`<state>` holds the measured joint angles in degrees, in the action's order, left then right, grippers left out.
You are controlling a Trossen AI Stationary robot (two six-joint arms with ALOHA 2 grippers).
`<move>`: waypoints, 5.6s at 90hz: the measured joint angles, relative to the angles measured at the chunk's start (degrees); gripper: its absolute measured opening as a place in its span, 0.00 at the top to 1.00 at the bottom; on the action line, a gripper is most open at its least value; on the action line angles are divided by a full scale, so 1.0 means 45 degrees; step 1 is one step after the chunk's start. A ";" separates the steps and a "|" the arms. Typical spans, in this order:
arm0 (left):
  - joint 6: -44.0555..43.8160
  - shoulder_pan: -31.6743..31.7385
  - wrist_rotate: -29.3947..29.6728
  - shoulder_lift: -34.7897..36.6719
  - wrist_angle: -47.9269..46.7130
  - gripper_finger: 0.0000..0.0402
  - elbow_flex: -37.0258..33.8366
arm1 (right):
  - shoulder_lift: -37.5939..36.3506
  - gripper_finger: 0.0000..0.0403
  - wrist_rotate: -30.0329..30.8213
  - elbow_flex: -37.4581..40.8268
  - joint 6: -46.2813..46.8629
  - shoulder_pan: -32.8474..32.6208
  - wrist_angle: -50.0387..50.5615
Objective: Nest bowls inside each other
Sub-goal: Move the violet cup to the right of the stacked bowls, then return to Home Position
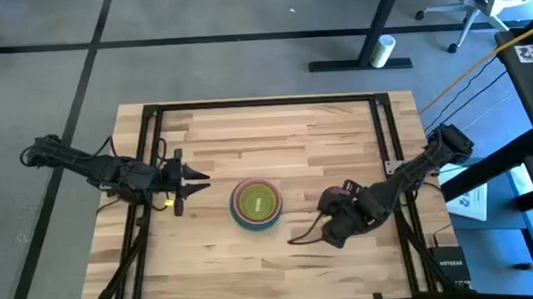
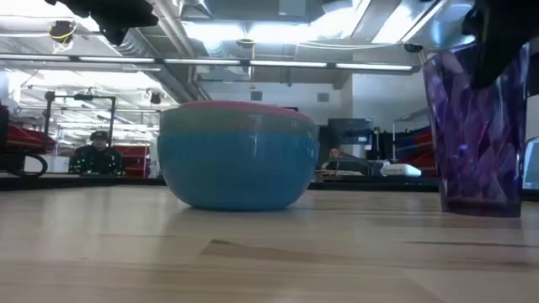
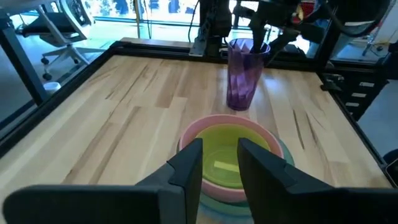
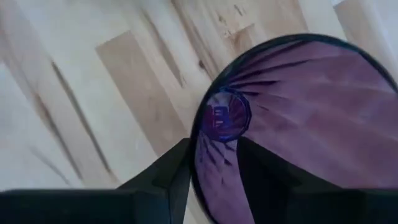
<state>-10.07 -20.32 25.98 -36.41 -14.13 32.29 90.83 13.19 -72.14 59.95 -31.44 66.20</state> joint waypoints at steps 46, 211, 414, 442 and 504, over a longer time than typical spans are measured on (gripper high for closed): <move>0.0041 0.0001 0.0019 0.0001 0.0000 0.79 0.0004 | 0.0000 0.99 -0.0148 0.0252 -0.1045 0.0800 -0.1595; 0.0228 0.0442 0.0063 0.0001 -0.0010 0.79 0.0005 | 0.3677 1.00 -0.1201 -0.3964 -0.6499 0.3279 -0.0923; 0.0696 -0.0076 -0.0160 0.1279 0.0015 0.79 0.0005 | 0.0397 0.83 0.0856 -0.6378 -0.8693 0.2725 -0.1185; 0.1642 -0.0163 -0.0174 0.3808 -0.0152 0.79 0.0000 | -0.2632 0.83 0.3126 -0.4358 -0.9370 0.2303 -0.3220; 0.1214 -0.0159 -0.0299 0.8036 0.0657 0.79 -0.3150 | -0.9950 0.83 0.3418 0.6083 -0.9071 0.2230 -1.1718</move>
<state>-4.61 -21.03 24.63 -0.25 -11.17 18.12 46.05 28.57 -44.76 19.13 -21.41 13.47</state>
